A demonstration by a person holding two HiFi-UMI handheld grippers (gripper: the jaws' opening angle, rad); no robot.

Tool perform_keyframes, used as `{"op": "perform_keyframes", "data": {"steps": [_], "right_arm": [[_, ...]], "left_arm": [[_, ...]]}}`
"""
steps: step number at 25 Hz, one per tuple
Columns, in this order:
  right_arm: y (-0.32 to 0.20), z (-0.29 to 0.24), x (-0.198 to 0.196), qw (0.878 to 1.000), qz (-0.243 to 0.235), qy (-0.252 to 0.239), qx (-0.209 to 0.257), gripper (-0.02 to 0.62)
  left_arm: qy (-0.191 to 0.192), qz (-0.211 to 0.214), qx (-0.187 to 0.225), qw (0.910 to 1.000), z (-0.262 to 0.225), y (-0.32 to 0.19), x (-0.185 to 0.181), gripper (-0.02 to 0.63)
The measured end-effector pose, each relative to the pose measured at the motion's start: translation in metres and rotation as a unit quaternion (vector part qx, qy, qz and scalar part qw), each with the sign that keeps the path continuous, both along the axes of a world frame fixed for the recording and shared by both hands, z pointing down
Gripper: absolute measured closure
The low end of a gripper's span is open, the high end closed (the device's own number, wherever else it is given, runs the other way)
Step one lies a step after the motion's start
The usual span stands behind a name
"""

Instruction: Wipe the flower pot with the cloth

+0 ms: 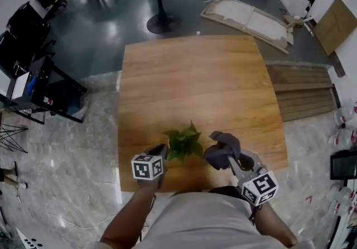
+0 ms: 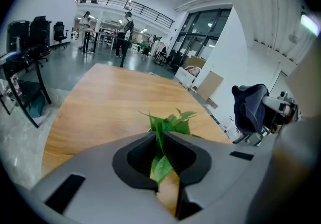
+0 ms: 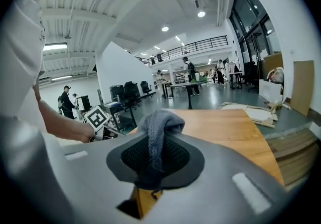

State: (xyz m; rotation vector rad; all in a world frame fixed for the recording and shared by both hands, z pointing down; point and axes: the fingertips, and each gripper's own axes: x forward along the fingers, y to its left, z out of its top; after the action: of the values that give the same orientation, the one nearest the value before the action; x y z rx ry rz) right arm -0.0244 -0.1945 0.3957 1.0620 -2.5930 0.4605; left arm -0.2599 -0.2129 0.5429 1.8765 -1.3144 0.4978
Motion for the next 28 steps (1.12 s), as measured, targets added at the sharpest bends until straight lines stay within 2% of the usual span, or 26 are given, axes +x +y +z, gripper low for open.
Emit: {"op": "perform_keyframes", "data": {"steps": [3,6,8,13,15,16,23,28], "right_arm": [[-0.006,0.015,0.005,1.0,0.016,0.005,-0.018,0.551],[-0.012,0.028,0.015,0.999,0.034,0.003,-0.033,0.551],[-0.016,0.041,0.021,0.998,0.039,0.004,-0.044,0.551],[-0.024,0.065,0.038,0.997,0.051,0.001,-0.066,0.551],[-0.026,0.067,0.041,0.996,0.052,0.0,-0.066,0.551],[-0.026,0.068,0.041,0.996,0.051,0.0,-0.067,0.551],[-0.035,0.108,0.013,0.995,0.021,-0.004,-0.093,0.551],[-0.052,0.184,-0.03,0.989,-0.004,-0.016,-0.147,0.551]], "left_arm": [[-0.009,0.012,-0.038,0.9992,0.032,-0.015,-0.003,0.524],[-0.024,0.017,-0.064,0.9975,0.057,-0.029,-0.007,0.506],[-0.026,0.025,-0.081,0.9961,0.072,-0.034,-0.003,0.506],[0.006,0.035,-0.121,0.992,0.106,-0.037,0.023,0.508],[0.008,0.029,-0.121,0.9922,0.11,-0.039,0.025,0.56],[0.011,0.024,-0.121,0.9923,0.111,-0.039,0.025,0.565],[0.042,-0.018,-0.125,0.9911,0.114,-0.035,0.016,0.583],[0.066,-0.049,-0.14,0.9868,0.131,-0.018,0.001,0.591]]}}
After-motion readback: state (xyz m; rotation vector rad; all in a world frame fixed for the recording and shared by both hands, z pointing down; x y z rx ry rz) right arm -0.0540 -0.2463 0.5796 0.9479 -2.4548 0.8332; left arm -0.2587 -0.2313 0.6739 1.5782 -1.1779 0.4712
